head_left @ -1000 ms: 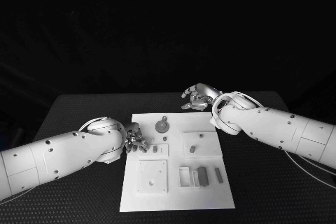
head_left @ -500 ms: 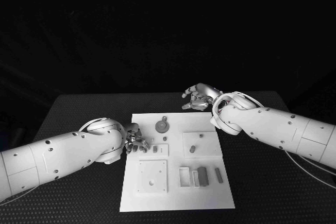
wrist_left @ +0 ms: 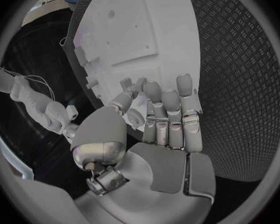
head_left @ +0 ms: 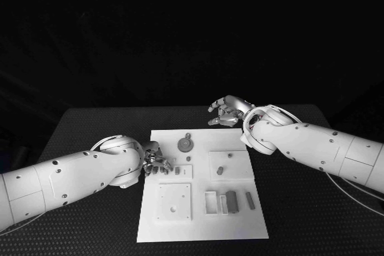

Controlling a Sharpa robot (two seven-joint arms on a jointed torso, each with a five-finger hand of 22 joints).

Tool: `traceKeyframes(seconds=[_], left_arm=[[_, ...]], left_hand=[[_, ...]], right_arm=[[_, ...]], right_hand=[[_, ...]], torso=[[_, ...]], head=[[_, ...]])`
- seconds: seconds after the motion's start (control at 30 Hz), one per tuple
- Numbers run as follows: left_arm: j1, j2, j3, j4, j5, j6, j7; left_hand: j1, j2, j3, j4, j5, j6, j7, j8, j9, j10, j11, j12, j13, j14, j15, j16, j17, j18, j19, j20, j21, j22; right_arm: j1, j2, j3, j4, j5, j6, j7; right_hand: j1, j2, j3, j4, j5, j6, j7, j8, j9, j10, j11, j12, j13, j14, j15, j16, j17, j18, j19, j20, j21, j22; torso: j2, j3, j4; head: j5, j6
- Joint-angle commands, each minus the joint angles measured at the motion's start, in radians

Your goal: Assemble the parts on the task board

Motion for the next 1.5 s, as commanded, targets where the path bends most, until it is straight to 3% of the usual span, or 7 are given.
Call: traceKeyframes(seconds=[0.03,0.17,0.47,0.83,1.03,1.3,1.5], left_arm=[[-0.003,0.002,-0.002,0.001,0.011,-0.002,-0.001],[-0.003,0.001,-0.002,0.001,0.011,-0.009,-0.003],[-0.003,-0.003,-0.002,-0.001,0.010,-0.016,-0.003],[-0.003,-0.008,-0.002,0.000,0.015,-0.031,-0.002],[-0.003,-0.020,-0.002,0.001,0.064,-0.069,0.016],[-0.003,-0.037,0.017,-0.020,0.264,-0.134,0.093],[-0.003,-0.049,0.018,-0.029,0.450,-0.196,0.304]], left_hand=[[-0.011,-0.001,-0.006,-0.001,-0.006,-0.002,-0.003,-0.003,0.001,-0.003,0.002,-0.002,0.000,-0.004,0.001,-0.005,0.001,-0.006,0.003,-0.003,-0.002,0.020],[-0.022,-0.013,-0.010,0.012,-0.067,-0.003,-0.004,-0.005,0.003,-0.003,0.001,-0.003,0.000,-0.004,0.000,-0.005,0.002,-0.005,0.003,-0.004,-0.005,0.019],[-0.046,-0.042,-0.018,0.041,-0.131,-0.007,-0.003,-0.010,0.005,-0.007,0.002,-0.005,0.001,-0.008,-0.001,-0.007,0.003,-0.005,0.001,-0.004,-0.010,0.018],[-0.090,-0.084,-0.031,0.074,-0.137,-0.012,-0.002,-0.013,0.011,-0.010,0.003,-0.006,0.003,-0.012,-0.002,-0.006,0.005,-0.003,0.001,-0.006,-0.015,0.018],[-0.099,-0.060,-0.077,0.036,-0.136,-0.022,0.000,-0.016,0.018,-0.016,0.004,-0.005,0.008,-0.018,-0.005,-0.005,0.007,-0.003,-0.003,-0.007,-0.018,0.019],[-0.097,-0.047,-0.083,-0.007,-0.136,-0.173,0.069,-0.121,-0.045,-0.133,0.071,-0.068,-0.015,-0.125,0.030,-0.071,-0.021,-0.015,-0.092,0.023,-0.078,-0.001],[-0.071,-0.035,-0.050,-0.050,-0.133,-0.257,0.130,-0.194,-0.126,-0.262,0.135,-0.184,-0.076,-0.250,0.114,-0.184,-0.073,-0.015,-0.223,0.102,-0.177,-0.053]], right_arm=[[0.000,0.000,0.000,0.001,-0.002,0.007,0.005],[0.000,-0.001,0.000,0.000,-0.002,0.007,0.005],[-0.001,-0.001,0.000,0.000,-0.002,0.007,0.005],[-0.001,-0.001,0.000,-0.001,-0.002,0.007,0.005],[-0.001,-0.002,0.000,-0.003,-0.002,0.006,0.006],[-0.001,-0.005,0.000,-0.006,0.002,0.005,0.007],[-0.001,-0.010,0.000,-0.006,0.003,0.005,0.007]], right_hand=[[-0.008,0.001,0.001,0.007,0.004,0.003,0.007,0.006,-0.001,-0.008,0.002,0.005,-0.002,-0.007,0.002,0.002,-0.001,0.063,0.000,-0.004,-0.006,0.019],[-0.008,0.001,0.001,0.007,0.004,0.003,0.007,0.006,-0.001,-0.008,0.002,0.005,-0.002,-0.007,0.002,0.002,-0.001,0.063,0.000,-0.004,-0.006,0.019],[-0.008,0.000,0.001,0.007,0.004,0.003,0.007,0.006,-0.001,-0.008,0.002,0.006,-0.002,-0.007,0.002,0.002,-0.001,0.063,0.000,-0.004,-0.006,0.019],[-0.008,0.000,0.001,0.007,0.004,0.003,0.007,0.006,-0.001,-0.008,0.002,0.006,-0.002,-0.007,0.002,0.002,-0.001,0.063,0.000,-0.004,-0.006,0.019],[-0.008,0.000,0.001,0.007,0.004,0.002,0.007,0.006,-0.001,-0.008,0.002,0.006,-0.002,-0.007,0.002,0.002,-0.001,0.063,0.000,-0.004,-0.006,0.019],[-0.009,-0.001,0.000,0.007,0.003,0.003,0.007,0.006,-0.001,-0.008,0.003,0.006,-0.003,-0.007,0.002,0.002,-0.001,0.063,0.000,-0.004,-0.006,0.019],[-0.011,-0.001,0.000,0.008,0.004,0.004,0.007,0.007,-0.001,-0.008,0.002,0.006,-0.003,-0.007,0.002,0.002,-0.001,0.063,0.000,-0.004,-0.006,0.019]], torso=[[0.000,-0.0003,0.0002],[0.000,-0.0003,0.0001],[0.000,-0.0001,-0.0002],[0.000,-0.0002,0.0000],[0.000,-0.0007,-0.0004],[0.000,-0.0006,0.0010],[0.000,-0.0006,0.0008]], head=[[-0.001,0.000],[-0.001,0.000],[-0.002,-0.002],[-0.003,-0.002],[-0.004,0.000],[-0.007,0.002],[-0.008,0.006]])
